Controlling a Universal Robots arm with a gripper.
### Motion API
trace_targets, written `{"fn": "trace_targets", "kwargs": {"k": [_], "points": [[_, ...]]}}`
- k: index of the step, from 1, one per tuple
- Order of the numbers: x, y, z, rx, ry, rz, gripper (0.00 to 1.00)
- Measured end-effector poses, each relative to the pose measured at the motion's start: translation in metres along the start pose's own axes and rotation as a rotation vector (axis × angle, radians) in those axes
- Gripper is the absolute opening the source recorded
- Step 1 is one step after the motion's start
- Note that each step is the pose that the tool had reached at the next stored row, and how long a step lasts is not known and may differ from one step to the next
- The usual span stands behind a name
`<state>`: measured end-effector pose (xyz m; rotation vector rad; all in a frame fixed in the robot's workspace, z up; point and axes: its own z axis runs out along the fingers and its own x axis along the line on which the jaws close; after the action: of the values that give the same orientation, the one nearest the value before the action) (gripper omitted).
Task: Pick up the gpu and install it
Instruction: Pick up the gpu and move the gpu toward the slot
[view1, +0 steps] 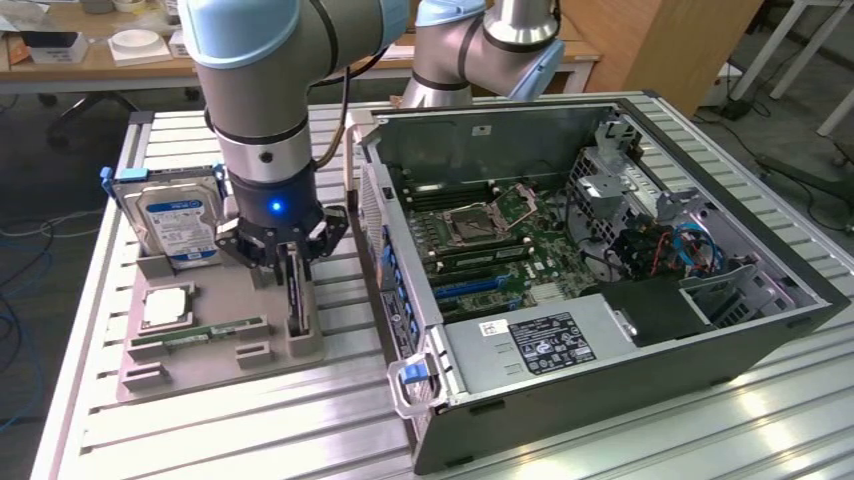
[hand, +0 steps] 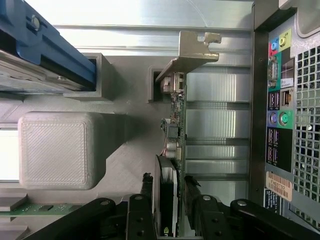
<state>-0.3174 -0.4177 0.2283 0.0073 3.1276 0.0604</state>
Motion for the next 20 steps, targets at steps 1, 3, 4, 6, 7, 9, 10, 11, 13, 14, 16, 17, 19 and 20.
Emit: {"fn": "trace_targets", "kwargs": {"k": [1,3,4,6,7,9,10,11,13,14,16,17,19,20], "points": [[0.0000,0.0000,0.0000,0.0000,0.0000,0.000,0.38],[0.0000,-0.0006,0.0001,-0.0001,0.0000,0.000,0.38],[0.0000,-0.0018,0.0002,0.0000,-0.0001,0.000,0.38],[0.0000,-0.0034,0.0011,0.0001,-0.0010,0.000,0.38],[0.0000,-0.0036,0.0017,0.0000,-0.0016,0.000,0.38],[0.0001,-0.0038,0.0024,0.0001,-0.0020,0.000,0.38],[0.0001,-0.0038,0.0026,0.0002,-0.0020,0.000,0.38],[0.0001,-0.0038,0.0026,0.0003,-0.0021,0.000,0.38],[0.0000,-0.0038,0.0027,0.0002,-0.0022,0.000,0.38],[0.0000,-0.0038,0.0028,0.0001,-0.0023,0.000,0.37],[0.0000,-0.0038,0.0028,0.0001,-0.0023,0.000,0.30],[0.0000,-0.0038,0.0028,0.0001,-0.0023,0.000,0.30],[0.0000,-0.0038,0.0028,0.0001,-0.0023,0.000,0.30],[0.0000,-0.0038,0.0028,0.0001,-0.0023,0.000,0.30]]}}
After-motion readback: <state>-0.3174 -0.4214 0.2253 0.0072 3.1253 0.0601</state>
